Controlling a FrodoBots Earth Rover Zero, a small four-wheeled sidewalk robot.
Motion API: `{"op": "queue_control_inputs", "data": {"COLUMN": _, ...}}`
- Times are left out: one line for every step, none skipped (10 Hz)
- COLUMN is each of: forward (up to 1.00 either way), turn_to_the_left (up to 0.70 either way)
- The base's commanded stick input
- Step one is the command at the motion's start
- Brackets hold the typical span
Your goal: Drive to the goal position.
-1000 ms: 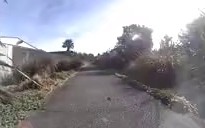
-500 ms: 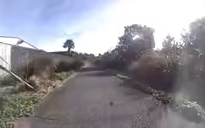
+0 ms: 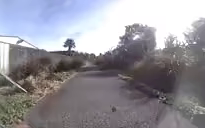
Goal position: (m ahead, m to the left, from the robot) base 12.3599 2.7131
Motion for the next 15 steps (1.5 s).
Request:
{"op": "queue_control_inputs", "data": {"forward": 0.36, "turn_to_the_left": 0.00}}
{"op": "queue_control_inputs", "data": {"forward": 0.36, "turn_to_the_left": 0.00}}
{"op": "queue_control_inputs", "data": {"forward": 0.36, "turn_to_the_left": 0.00}}
{"op": "queue_control_inputs", "data": {"forward": 0.36, "turn_to_the_left": 0.00}}
{"op": "queue_control_inputs", "data": {"forward": 0.37, "turn_to_the_left": 0.00}}
{"op": "queue_control_inputs", "data": {"forward": 0.37, "turn_to_the_left": 0.00}}
{"op": "queue_control_inputs", "data": {"forward": 0.36, "turn_to_the_left": 0.00}}
{"op": "queue_control_inputs", "data": {"forward": 0.36, "turn_to_the_left": 0.00}}
{"op": "queue_control_inputs", "data": {"forward": 0.36, "turn_to_the_left": 0.00}}
{"op": "queue_control_inputs", "data": {"forward": 0.36, "turn_to_the_left": 0.00}}
{"op": "queue_control_inputs", "data": {"forward": 0.36, "turn_to_the_left": 0.00}}
{"op": "queue_control_inputs", "data": {"forward": 0.37, "turn_to_the_left": 0.00}}
{"op": "queue_control_inputs", "data": {"forward": 0.37, "turn_to_the_left": 0.00}}
{"op": "queue_control_inputs", "data": {"forward": 0.37, "turn_to_the_left": 0.00}}
{"op": "queue_control_inputs", "data": {"forward": 0.37, "turn_to_the_left": 0.00}}
